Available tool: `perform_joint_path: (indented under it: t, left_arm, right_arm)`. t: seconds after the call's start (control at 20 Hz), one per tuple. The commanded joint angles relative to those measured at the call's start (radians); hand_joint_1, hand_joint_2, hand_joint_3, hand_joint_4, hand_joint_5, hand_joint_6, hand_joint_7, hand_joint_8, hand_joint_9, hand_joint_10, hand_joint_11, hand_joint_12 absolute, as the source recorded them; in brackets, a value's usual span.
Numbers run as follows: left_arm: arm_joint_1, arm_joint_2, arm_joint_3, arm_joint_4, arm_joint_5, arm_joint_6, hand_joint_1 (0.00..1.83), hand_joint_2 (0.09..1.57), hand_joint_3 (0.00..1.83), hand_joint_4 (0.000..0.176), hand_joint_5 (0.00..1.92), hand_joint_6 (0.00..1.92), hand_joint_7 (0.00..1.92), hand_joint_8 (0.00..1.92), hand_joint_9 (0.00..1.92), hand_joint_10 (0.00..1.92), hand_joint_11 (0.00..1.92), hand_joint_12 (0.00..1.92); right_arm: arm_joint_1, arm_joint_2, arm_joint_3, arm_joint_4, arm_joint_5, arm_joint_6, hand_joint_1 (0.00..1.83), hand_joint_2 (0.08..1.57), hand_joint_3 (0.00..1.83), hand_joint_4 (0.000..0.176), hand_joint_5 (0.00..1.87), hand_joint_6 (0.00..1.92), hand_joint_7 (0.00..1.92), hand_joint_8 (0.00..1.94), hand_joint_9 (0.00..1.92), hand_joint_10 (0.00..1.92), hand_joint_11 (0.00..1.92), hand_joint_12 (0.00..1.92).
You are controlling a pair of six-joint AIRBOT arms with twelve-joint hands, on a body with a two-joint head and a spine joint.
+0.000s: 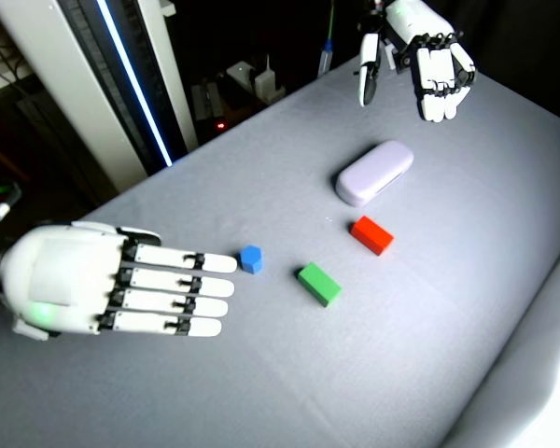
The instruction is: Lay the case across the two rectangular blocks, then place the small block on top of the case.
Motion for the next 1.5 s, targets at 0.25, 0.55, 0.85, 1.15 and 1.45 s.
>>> perform_joint_path:
  t: [0.25,0.55,0.85,1.15,1.45]
  left_arm:
    - [-0.027,-0.005,0.027,0.018,-0.038,-0.004,0.59,0.88,0.0,0.0,0.1,0.01,0.06,0.0,0.0,0.0,0.0,0.0]
    - [-0.155,-0.048,0.107,0.132,0.236,-0.004,0.82,0.8,0.0,0.047,0.05,0.0,0.11,0.01,0.07,0.02,0.07,0.04]
    - [-0.244,-0.124,0.198,0.208,0.459,-0.004,0.9,0.78,0.0,0.0,0.2,0.0,0.3,0.0,0.31,0.0,0.18,0.16]
    - [-0.269,-0.19,0.26,0.223,0.576,-0.004,0.94,0.76,0.0,0.003,0.3,0.01,0.44,0.01,0.52,0.01,0.19,0.92]
    - [-0.27,-0.202,0.269,0.199,0.558,-0.002,1.05,0.95,0.01,0.0,0.76,0.01,0.99,0.03,1.09,0.11,0.64,1.26]
  right_arm:
    - [0.014,-0.004,0.007,0.032,0.097,0.007,0.69,1.37,0.0,0.0,0.51,0.0,0.42,0.0,0.41,0.0,0.16,0.66]
    - [0.03,-0.006,0.01,0.01,0.09,0.012,0.68,1.38,0.0,0.0,0.52,0.0,0.44,0.0,0.43,0.0,0.2,0.64]
    - [0.03,-0.007,0.012,0.006,0.084,0.016,0.69,1.39,0.0,0.0,0.54,0.0,0.45,0.0,0.43,0.0,0.19,0.65]
    - [0.03,-0.008,0.013,0.005,0.079,0.021,0.78,1.38,0.0,0.0,0.53,0.0,0.45,0.0,0.44,0.0,0.18,0.68]
    - [0.03,-0.011,0.014,0.003,0.078,0.026,0.8,1.37,0.0,0.0,0.54,0.0,0.47,0.0,0.46,0.01,0.19,0.71]
